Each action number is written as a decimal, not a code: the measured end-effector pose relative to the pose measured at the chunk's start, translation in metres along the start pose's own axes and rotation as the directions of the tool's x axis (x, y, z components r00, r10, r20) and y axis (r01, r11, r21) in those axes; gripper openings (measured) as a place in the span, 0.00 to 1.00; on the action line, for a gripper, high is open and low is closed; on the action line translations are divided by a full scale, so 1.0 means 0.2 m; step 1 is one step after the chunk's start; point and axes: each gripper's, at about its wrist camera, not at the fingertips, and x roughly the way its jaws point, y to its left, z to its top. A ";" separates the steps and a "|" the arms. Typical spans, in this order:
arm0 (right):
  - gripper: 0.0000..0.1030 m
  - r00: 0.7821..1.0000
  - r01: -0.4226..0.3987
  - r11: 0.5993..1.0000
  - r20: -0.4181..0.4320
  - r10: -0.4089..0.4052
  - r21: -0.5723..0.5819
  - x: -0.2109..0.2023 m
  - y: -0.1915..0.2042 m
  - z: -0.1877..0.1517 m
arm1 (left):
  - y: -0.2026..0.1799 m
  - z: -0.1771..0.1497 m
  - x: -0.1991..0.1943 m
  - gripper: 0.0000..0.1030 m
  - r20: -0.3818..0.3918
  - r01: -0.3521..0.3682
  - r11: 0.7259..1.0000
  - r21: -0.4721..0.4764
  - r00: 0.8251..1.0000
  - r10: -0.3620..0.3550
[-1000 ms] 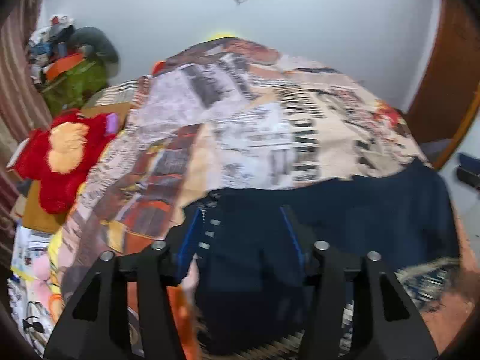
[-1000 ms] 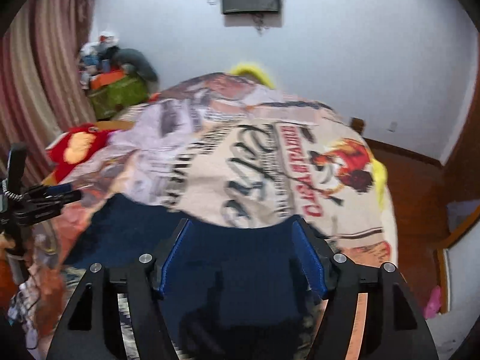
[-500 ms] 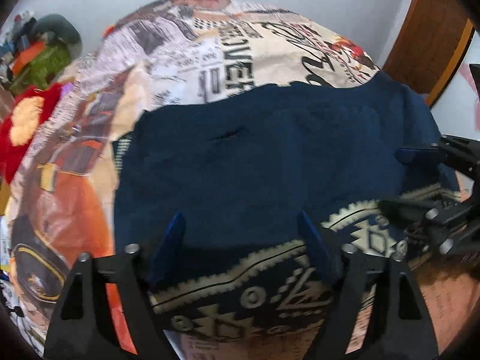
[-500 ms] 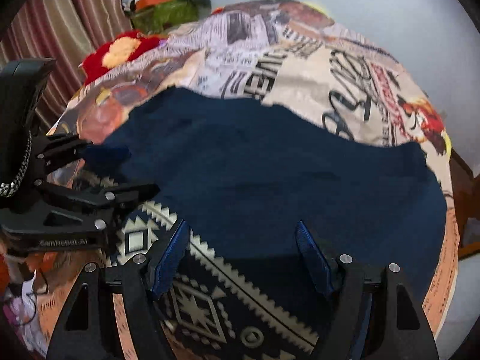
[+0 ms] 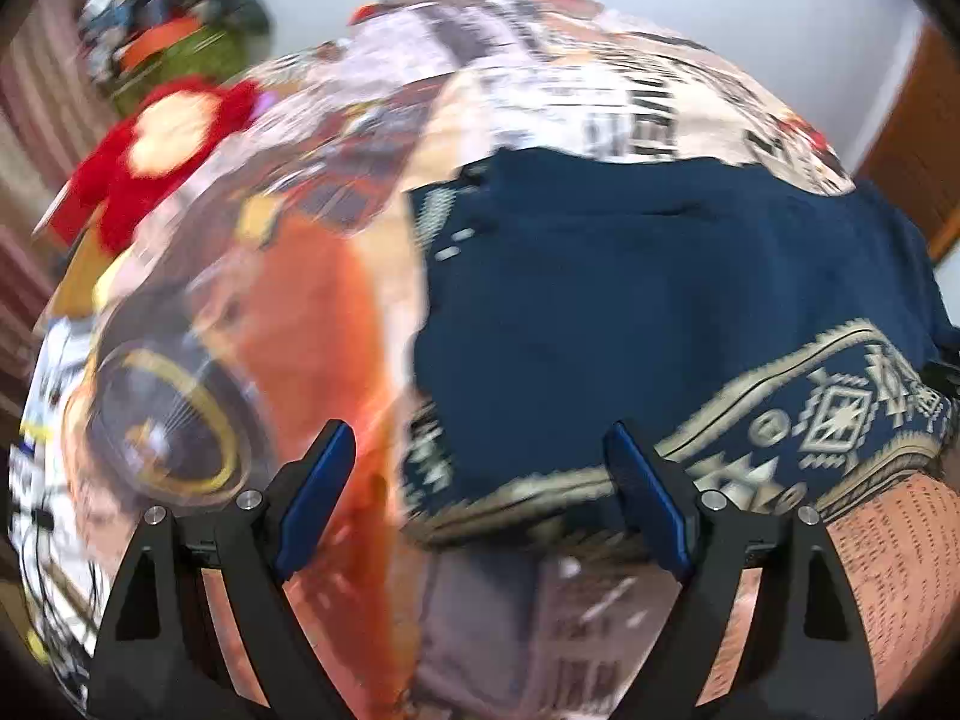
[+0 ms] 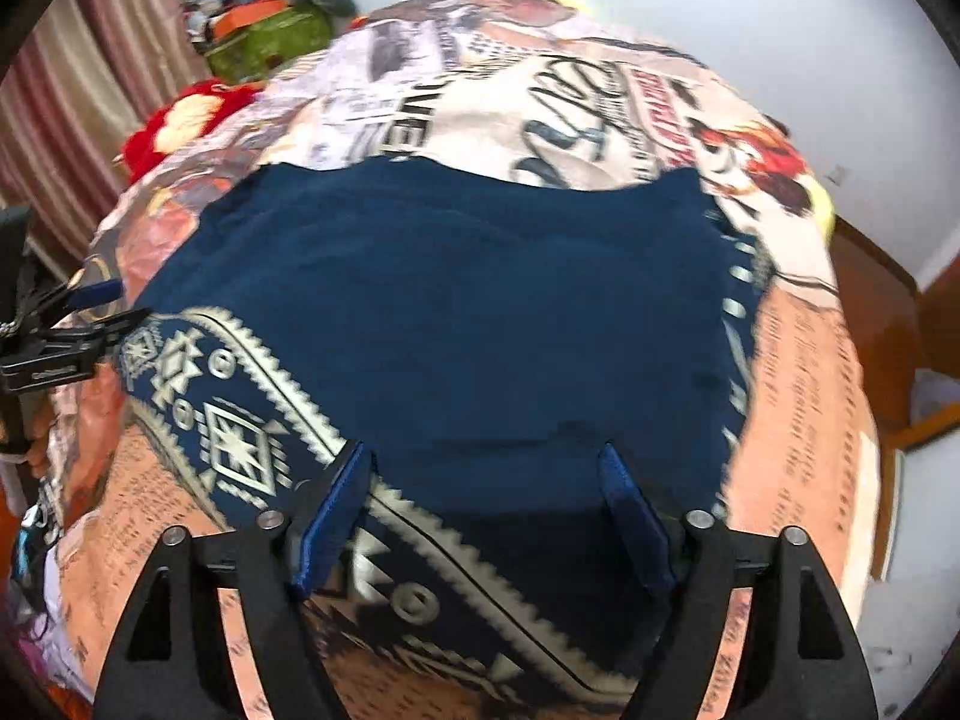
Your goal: Fold large clothes
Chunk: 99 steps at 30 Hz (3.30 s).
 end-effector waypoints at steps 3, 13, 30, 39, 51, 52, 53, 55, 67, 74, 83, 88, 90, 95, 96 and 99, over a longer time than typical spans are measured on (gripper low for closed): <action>0.77 1.000 0.024 1.000 0.015 -0.024 -0.003 -0.03 0.01 -0.01 | 0.10 -0.05 -0.03 0.84 -0.024 -0.025 0.995 -0.093 0.999 0.023; 0.81 0.991 0.030 0.989 0.133 -0.011 -0.147 -0.16 0.29 0.07 | 0.21 -0.23 -0.07 0.84 -0.047 0.254 0.844 -0.473 0.949 -0.312; 0.90 0.999 -0.023 0.981 -0.044 0.014 -0.195 0.19 0.43 0.18 | 0.13 -0.18 0.17 0.88 0.103 0.560 0.525 -0.641 0.740 -0.664; 0.93 0.993 -0.091 0.987 -0.092 0.079 -0.132 0.24 0.38 0.18 | 0.14 -0.01 0.37 0.88 0.140 0.561 0.504 -0.657 0.747 -0.650; 0.93 0.988 -0.147 0.980 -0.074 0.138 -0.135 0.17 0.38 0.21 | -0.08 0.28 0.02 0.12 0.144 0.280 0.890 -0.360 0.959 -0.243; 0.93 0.986 -0.163 0.980 -0.054 0.158 -0.111 0.14 0.37 0.23 | -0.13 0.31 -0.06 0.12 0.171 0.260 0.917 -0.301 0.961 -0.216; 0.93 0.985 -0.170 0.982 -0.032 0.168 -0.080 0.12 0.35 0.25 | -0.17 0.34 -0.11 0.12 0.191 0.241 0.936 -0.255 0.962 -0.196; 0.93 0.984 -0.181 0.982 -0.017 0.180 -0.048 0.10 0.33 0.29 | -0.29 0.38 -0.23 0.12 0.238 0.185 0.973 -0.139 0.960 -0.148; 0.93 0.987 -0.159 0.983 -0.051 0.155 -0.092 0.08 0.24 0.12 | -0.90 0.50 -0.38 0.12 0.260 0.170 0.967 0.190 0.941 -0.216; 0.93 0.995 -0.079 0.993 0.059 0.074 0.083 -0.28 -0.20 -0.08 | -1.31 0.47 -0.45 0.12 0.245 0.218 0.921 0.323 0.921 -0.304; 0.93 0.993 -0.007 0.964 0.113 -0.024 0.265 -0.59 -0.52 -0.37 | -1.59 0.12 -0.23 0.11 -0.048 0.328 0.805 0.494 0.935 -0.351; 0.93 0.988 -0.018 0.959 0.151 -0.026 0.282 -0.65 -0.56 -0.43 | -1.48 0.12 -0.23 0.12 -0.094 0.361 0.819 0.446 0.929 -0.358; 0.93 0.986 -0.031 0.957 0.167 -0.018 0.287 -0.66 -0.57 -0.42 | -1.45 0.13 -0.27 0.13 -0.090 0.360 0.827 0.432 0.930 -0.357; 0.93 0.979 -0.065 0.958 0.204 0.007 0.280 -0.68 -0.54 -0.40 | -1.38 0.12 -0.36 0.22 -0.073 0.352 0.844 0.405 0.933 -0.353; 0.93 0.977 -0.068 0.960 0.212 0.009 0.273 -0.69 -0.53 -0.39 | -1.37 0.11 -0.38 0.27 -0.077 0.357 0.842 0.404 0.931 -0.358; 0.93 0.973 -0.071 0.965 0.229 0.011 0.253 -0.71 -0.50 -0.37 | -1.35 0.09 -0.46 0.51 -0.087 0.419 0.817 0.396 0.903 -0.421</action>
